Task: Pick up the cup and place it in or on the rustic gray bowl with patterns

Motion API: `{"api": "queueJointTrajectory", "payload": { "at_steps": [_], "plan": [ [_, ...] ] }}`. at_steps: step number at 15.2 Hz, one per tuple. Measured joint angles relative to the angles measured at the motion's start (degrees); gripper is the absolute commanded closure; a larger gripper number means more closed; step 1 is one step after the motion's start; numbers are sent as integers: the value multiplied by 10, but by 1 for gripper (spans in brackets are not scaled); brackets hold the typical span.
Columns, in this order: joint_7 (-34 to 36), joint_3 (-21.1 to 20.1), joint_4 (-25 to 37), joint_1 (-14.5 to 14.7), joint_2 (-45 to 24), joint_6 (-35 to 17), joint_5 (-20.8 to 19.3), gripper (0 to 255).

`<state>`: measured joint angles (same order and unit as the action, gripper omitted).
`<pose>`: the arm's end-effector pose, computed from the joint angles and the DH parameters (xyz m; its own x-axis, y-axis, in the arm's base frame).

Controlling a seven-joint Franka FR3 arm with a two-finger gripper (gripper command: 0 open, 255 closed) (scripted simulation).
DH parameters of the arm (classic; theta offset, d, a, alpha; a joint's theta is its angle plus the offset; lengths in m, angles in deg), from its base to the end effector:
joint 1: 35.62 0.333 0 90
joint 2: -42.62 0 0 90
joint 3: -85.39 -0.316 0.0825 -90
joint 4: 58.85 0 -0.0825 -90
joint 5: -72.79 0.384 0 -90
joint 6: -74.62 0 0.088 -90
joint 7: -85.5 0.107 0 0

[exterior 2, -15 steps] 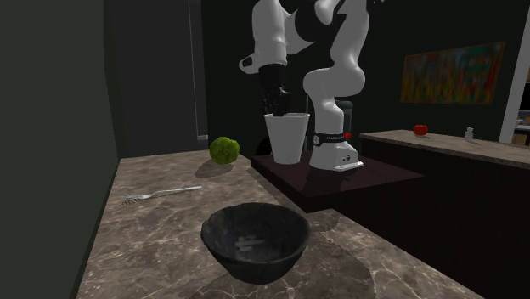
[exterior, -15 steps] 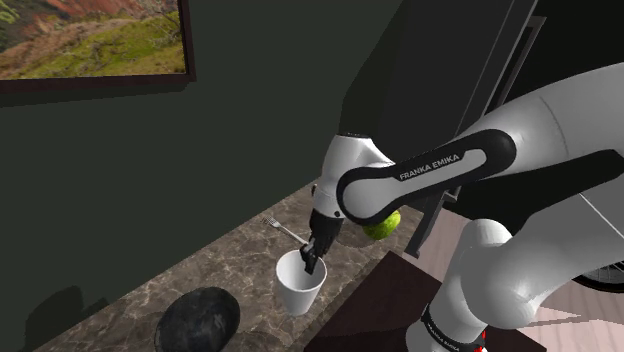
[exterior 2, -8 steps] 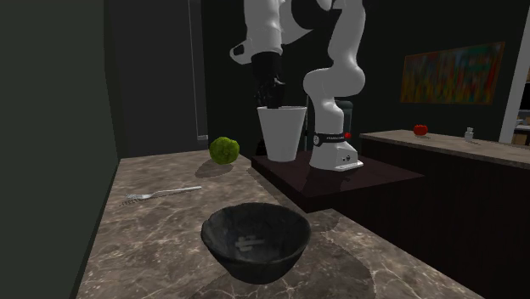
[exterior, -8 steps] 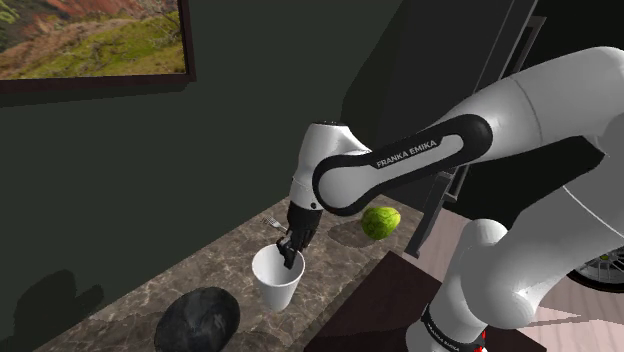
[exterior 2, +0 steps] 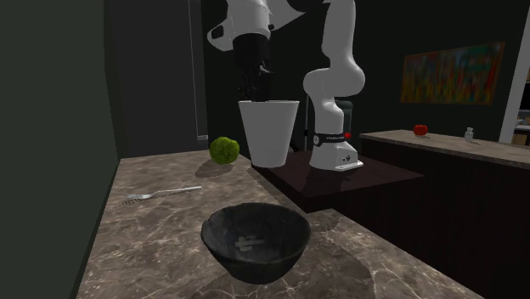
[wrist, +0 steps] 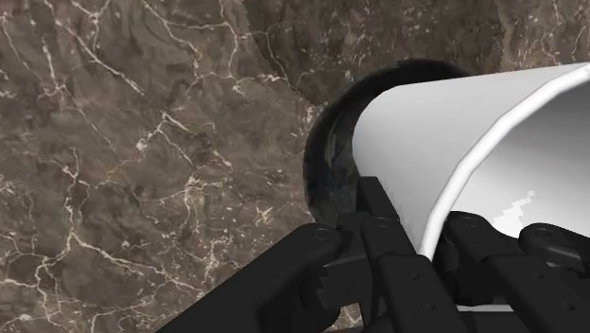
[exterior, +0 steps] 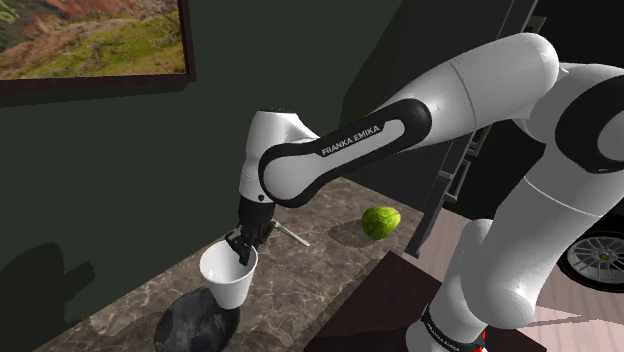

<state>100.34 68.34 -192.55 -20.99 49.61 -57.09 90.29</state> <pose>0.4203 0.2682 0.3922 0.9952 0.0977 0.0095 0.0975 -0.9716 -0.2155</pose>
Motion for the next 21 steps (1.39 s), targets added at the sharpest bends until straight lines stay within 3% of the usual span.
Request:
{"api": "queueJointTrajectory", "payload": {
  "at_steps": [6,21],
  "plan": [
    [64,-16,136,11,-118,12,-54,255],
    [63,-16,107,20,-191,-89,-68,255]
  ]
}}
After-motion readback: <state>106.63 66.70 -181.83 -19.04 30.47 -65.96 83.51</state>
